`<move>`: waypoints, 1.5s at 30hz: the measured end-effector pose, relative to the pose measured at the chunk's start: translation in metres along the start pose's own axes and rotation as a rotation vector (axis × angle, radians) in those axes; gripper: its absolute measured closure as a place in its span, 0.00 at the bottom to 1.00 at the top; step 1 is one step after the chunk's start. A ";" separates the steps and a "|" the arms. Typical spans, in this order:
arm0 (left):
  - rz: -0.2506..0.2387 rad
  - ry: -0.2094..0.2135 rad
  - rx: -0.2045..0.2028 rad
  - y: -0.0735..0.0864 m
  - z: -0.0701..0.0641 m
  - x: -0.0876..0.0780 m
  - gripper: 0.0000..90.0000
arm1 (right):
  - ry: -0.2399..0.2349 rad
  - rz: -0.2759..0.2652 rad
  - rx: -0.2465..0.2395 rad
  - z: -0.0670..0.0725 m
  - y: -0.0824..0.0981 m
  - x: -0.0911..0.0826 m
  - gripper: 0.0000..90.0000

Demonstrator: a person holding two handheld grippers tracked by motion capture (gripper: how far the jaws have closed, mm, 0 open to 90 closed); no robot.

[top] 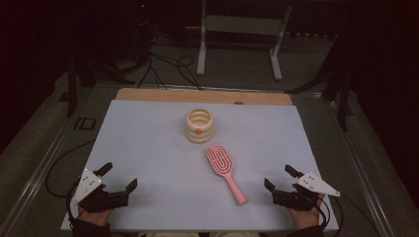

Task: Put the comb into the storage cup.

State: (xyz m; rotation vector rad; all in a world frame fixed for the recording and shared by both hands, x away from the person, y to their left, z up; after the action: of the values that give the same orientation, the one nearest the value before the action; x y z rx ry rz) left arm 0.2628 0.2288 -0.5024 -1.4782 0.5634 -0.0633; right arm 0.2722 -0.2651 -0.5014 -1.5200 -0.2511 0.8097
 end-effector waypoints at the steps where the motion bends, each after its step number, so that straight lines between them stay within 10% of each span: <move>1: 0.000 0.000 0.000 0.000 0.000 0.000 0.00 | 0.000 0.000 0.000 0.000 0.000 0.000 0.10; 45: -0.010 -0.023 0.030 0.001 -0.005 0.003 0.00 | -0.101 0.029 -0.025 0.023 -0.015 0.021 0.10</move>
State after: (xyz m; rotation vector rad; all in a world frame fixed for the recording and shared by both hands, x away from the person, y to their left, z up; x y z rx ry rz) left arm 0.2634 0.2227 -0.5043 -1.4512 0.5340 -0.0625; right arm 0.2781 -0.2317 -0.4922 -1.5108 -0.3149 0.9107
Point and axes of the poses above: each handheld gripper's, and its own axes: x roughly forward along the jaws, y roughly out of its underside, z roughly to its left, the point moved 6 cm from there along x, roughly forward along the jaws, and after that the axes turned 7 degrees about -y, right-handed, at the moved point
